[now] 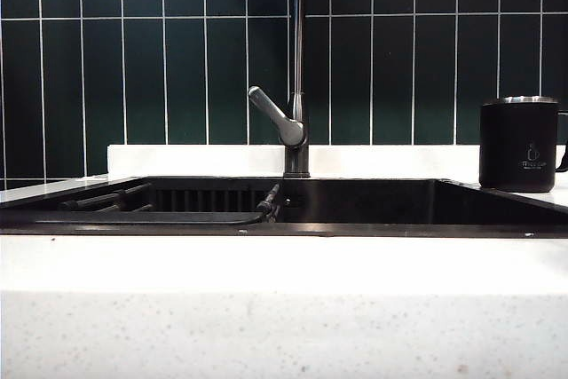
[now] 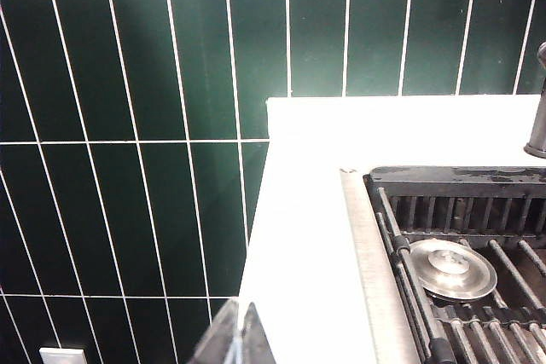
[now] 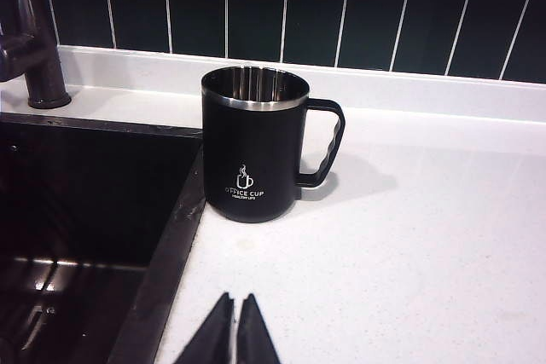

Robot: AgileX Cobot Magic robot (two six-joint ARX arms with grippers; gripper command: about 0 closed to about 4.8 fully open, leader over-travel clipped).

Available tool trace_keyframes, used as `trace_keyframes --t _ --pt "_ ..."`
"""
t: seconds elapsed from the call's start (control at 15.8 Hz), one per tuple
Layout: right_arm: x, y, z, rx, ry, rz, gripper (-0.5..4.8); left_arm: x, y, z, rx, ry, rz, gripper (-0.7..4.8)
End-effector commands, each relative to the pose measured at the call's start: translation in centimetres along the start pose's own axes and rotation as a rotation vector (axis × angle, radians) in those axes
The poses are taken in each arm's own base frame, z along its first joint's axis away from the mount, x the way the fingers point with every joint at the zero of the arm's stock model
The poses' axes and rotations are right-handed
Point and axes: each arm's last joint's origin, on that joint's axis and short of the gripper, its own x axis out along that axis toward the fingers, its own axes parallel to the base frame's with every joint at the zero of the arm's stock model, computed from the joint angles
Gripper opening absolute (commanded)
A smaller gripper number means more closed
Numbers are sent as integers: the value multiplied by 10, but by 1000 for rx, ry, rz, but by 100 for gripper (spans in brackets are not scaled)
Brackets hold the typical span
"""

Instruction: Pick up the mug next to the sink, go to the faucet to get some water, pour the water into the sink, and finally put the mug back to its place.

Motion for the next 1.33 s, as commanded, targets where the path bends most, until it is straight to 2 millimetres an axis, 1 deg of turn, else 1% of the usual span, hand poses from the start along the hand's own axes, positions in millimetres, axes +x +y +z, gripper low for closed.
trace_keyframes --t 0.06,0.32,0.76,0.88,0.95,1.07,1.14,1.2,1.26,1.33 --pt "-1 0 3 4 -21 3 22 0 1 2 -4 -8 31 -6" --pt "-1 0 3 3 -21 -1 22 0 1 -2 -3 28 26 -6" --pt "-1 0 4 28 -30 3 21 0 0 0 -6 10 9 -5" --pt "-1 0 7 73 -66 -2 21 0 -2 2 -113 -5 -68 -6" --pt "-1 -1 9 97 -82 -1 21 0 -2 3 -139 -9 -86 -6" --pt "-3 -2 21 179 -208 3 21 -1 -4 10 -226 -51 -141 -6" --pt "-4 -2 28 199 -278 7 20 -2 -3 20 -241 -85 -144 -6" --pt "-6 -3 33 200 -300 7 5 -4 -3 29 -235 -112 -146 -6" --pt "-7 -3 36 200 -299 7 -1 -5 -2 36 -225 -134 -147 -6" --pt "-11 -4 43 198 -274 6 -1 -8 -2 49 -190 -157 -146 -6"
